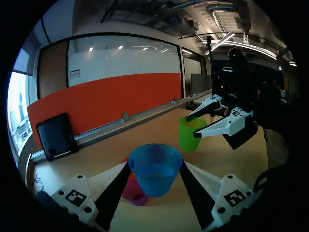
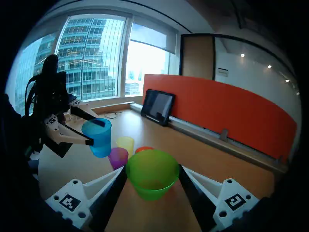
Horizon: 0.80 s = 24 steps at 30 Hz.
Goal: Pour water
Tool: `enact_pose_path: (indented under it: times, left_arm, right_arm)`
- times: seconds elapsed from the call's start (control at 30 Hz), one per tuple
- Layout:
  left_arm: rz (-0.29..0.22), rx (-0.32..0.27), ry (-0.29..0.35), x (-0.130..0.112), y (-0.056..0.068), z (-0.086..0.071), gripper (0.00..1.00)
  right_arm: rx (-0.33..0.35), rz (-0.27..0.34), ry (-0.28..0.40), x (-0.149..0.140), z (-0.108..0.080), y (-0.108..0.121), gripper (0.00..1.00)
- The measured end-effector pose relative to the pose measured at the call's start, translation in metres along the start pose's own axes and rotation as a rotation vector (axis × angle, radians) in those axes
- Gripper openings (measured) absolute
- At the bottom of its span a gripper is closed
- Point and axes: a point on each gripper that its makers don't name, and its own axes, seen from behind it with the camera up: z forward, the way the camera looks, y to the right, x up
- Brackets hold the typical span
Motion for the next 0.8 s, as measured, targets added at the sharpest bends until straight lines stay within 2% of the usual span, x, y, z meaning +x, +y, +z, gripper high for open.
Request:
enact_pose_path:
  times: [0.8]
  left_arm:
    - [-0.001, 0.044, 0.125, 0.042, -0.027, -0.03, 0.87]
  right_arm:
    - [-0.033, -0.011, 0.161, 0.054, 0.005, -0.01, 0.95]
